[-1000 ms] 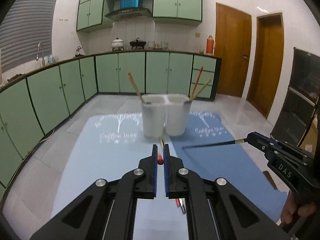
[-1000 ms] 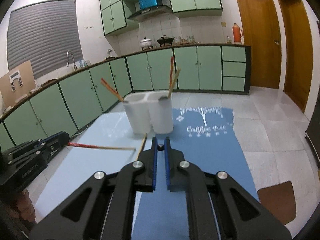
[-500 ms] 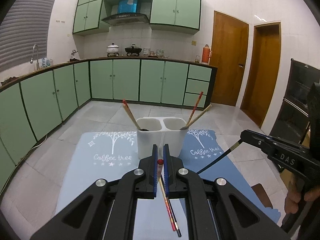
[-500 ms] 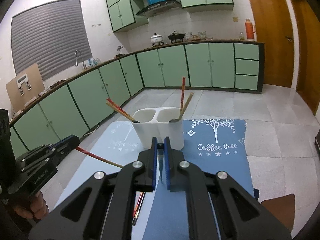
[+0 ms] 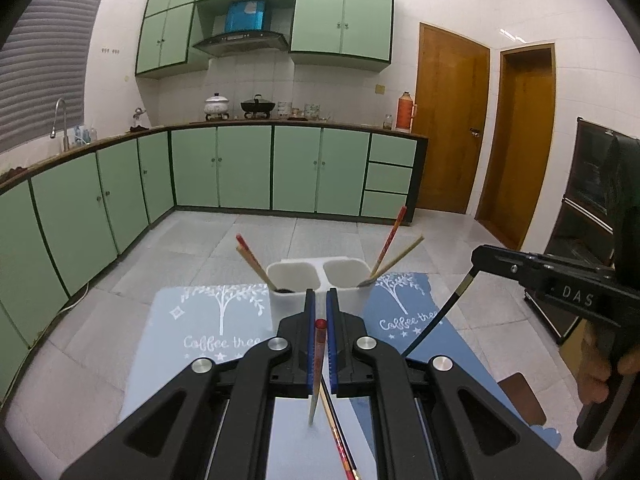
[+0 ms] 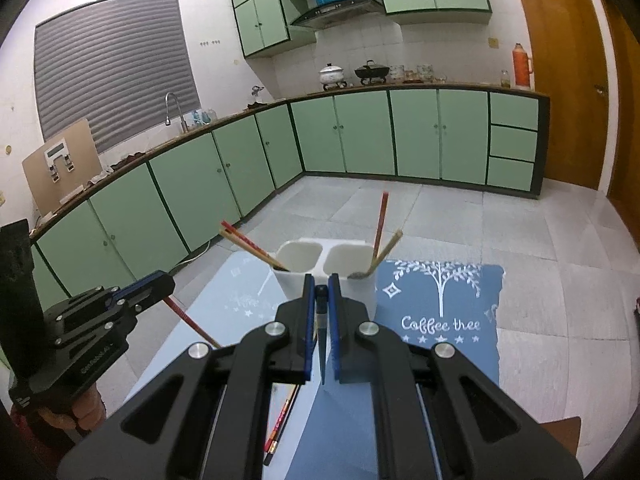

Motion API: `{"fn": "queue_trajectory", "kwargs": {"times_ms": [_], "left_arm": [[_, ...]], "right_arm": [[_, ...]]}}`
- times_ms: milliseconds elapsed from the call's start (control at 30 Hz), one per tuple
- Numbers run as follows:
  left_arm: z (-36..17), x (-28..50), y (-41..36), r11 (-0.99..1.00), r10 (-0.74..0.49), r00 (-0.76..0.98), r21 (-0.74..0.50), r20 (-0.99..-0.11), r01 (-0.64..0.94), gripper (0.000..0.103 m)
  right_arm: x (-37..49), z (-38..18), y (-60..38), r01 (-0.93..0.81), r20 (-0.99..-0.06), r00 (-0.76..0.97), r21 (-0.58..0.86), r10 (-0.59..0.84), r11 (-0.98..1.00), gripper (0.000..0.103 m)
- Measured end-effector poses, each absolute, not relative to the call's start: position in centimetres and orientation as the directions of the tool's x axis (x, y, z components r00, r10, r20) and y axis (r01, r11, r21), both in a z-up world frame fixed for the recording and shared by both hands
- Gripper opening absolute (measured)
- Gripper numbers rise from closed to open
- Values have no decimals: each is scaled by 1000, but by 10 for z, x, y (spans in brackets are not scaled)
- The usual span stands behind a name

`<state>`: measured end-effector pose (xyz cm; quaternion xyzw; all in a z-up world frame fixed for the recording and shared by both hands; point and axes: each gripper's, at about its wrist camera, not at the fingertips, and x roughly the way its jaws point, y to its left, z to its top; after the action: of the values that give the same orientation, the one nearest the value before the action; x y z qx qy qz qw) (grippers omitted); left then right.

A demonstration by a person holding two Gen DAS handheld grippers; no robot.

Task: Organize utensils
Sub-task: 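Carry both chopsticks over the white holder and lower them in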

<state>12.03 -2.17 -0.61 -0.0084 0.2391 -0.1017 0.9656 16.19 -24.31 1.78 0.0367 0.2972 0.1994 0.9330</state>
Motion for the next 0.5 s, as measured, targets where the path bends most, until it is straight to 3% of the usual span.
{"fn": "queue_trajectory", "kwargs": {"times_ms": [233,500], "left_arm": [[14,128,-25,973,-224,871,-56,-437,222,5],[67,145,-29,969,-244,908,-39,-340,245,5]], "right_arm": [[172,47,-247,-394,-517,740,184,430,900,6],[190,97,-252,-437,-454,754,194,475,879,6]]}}
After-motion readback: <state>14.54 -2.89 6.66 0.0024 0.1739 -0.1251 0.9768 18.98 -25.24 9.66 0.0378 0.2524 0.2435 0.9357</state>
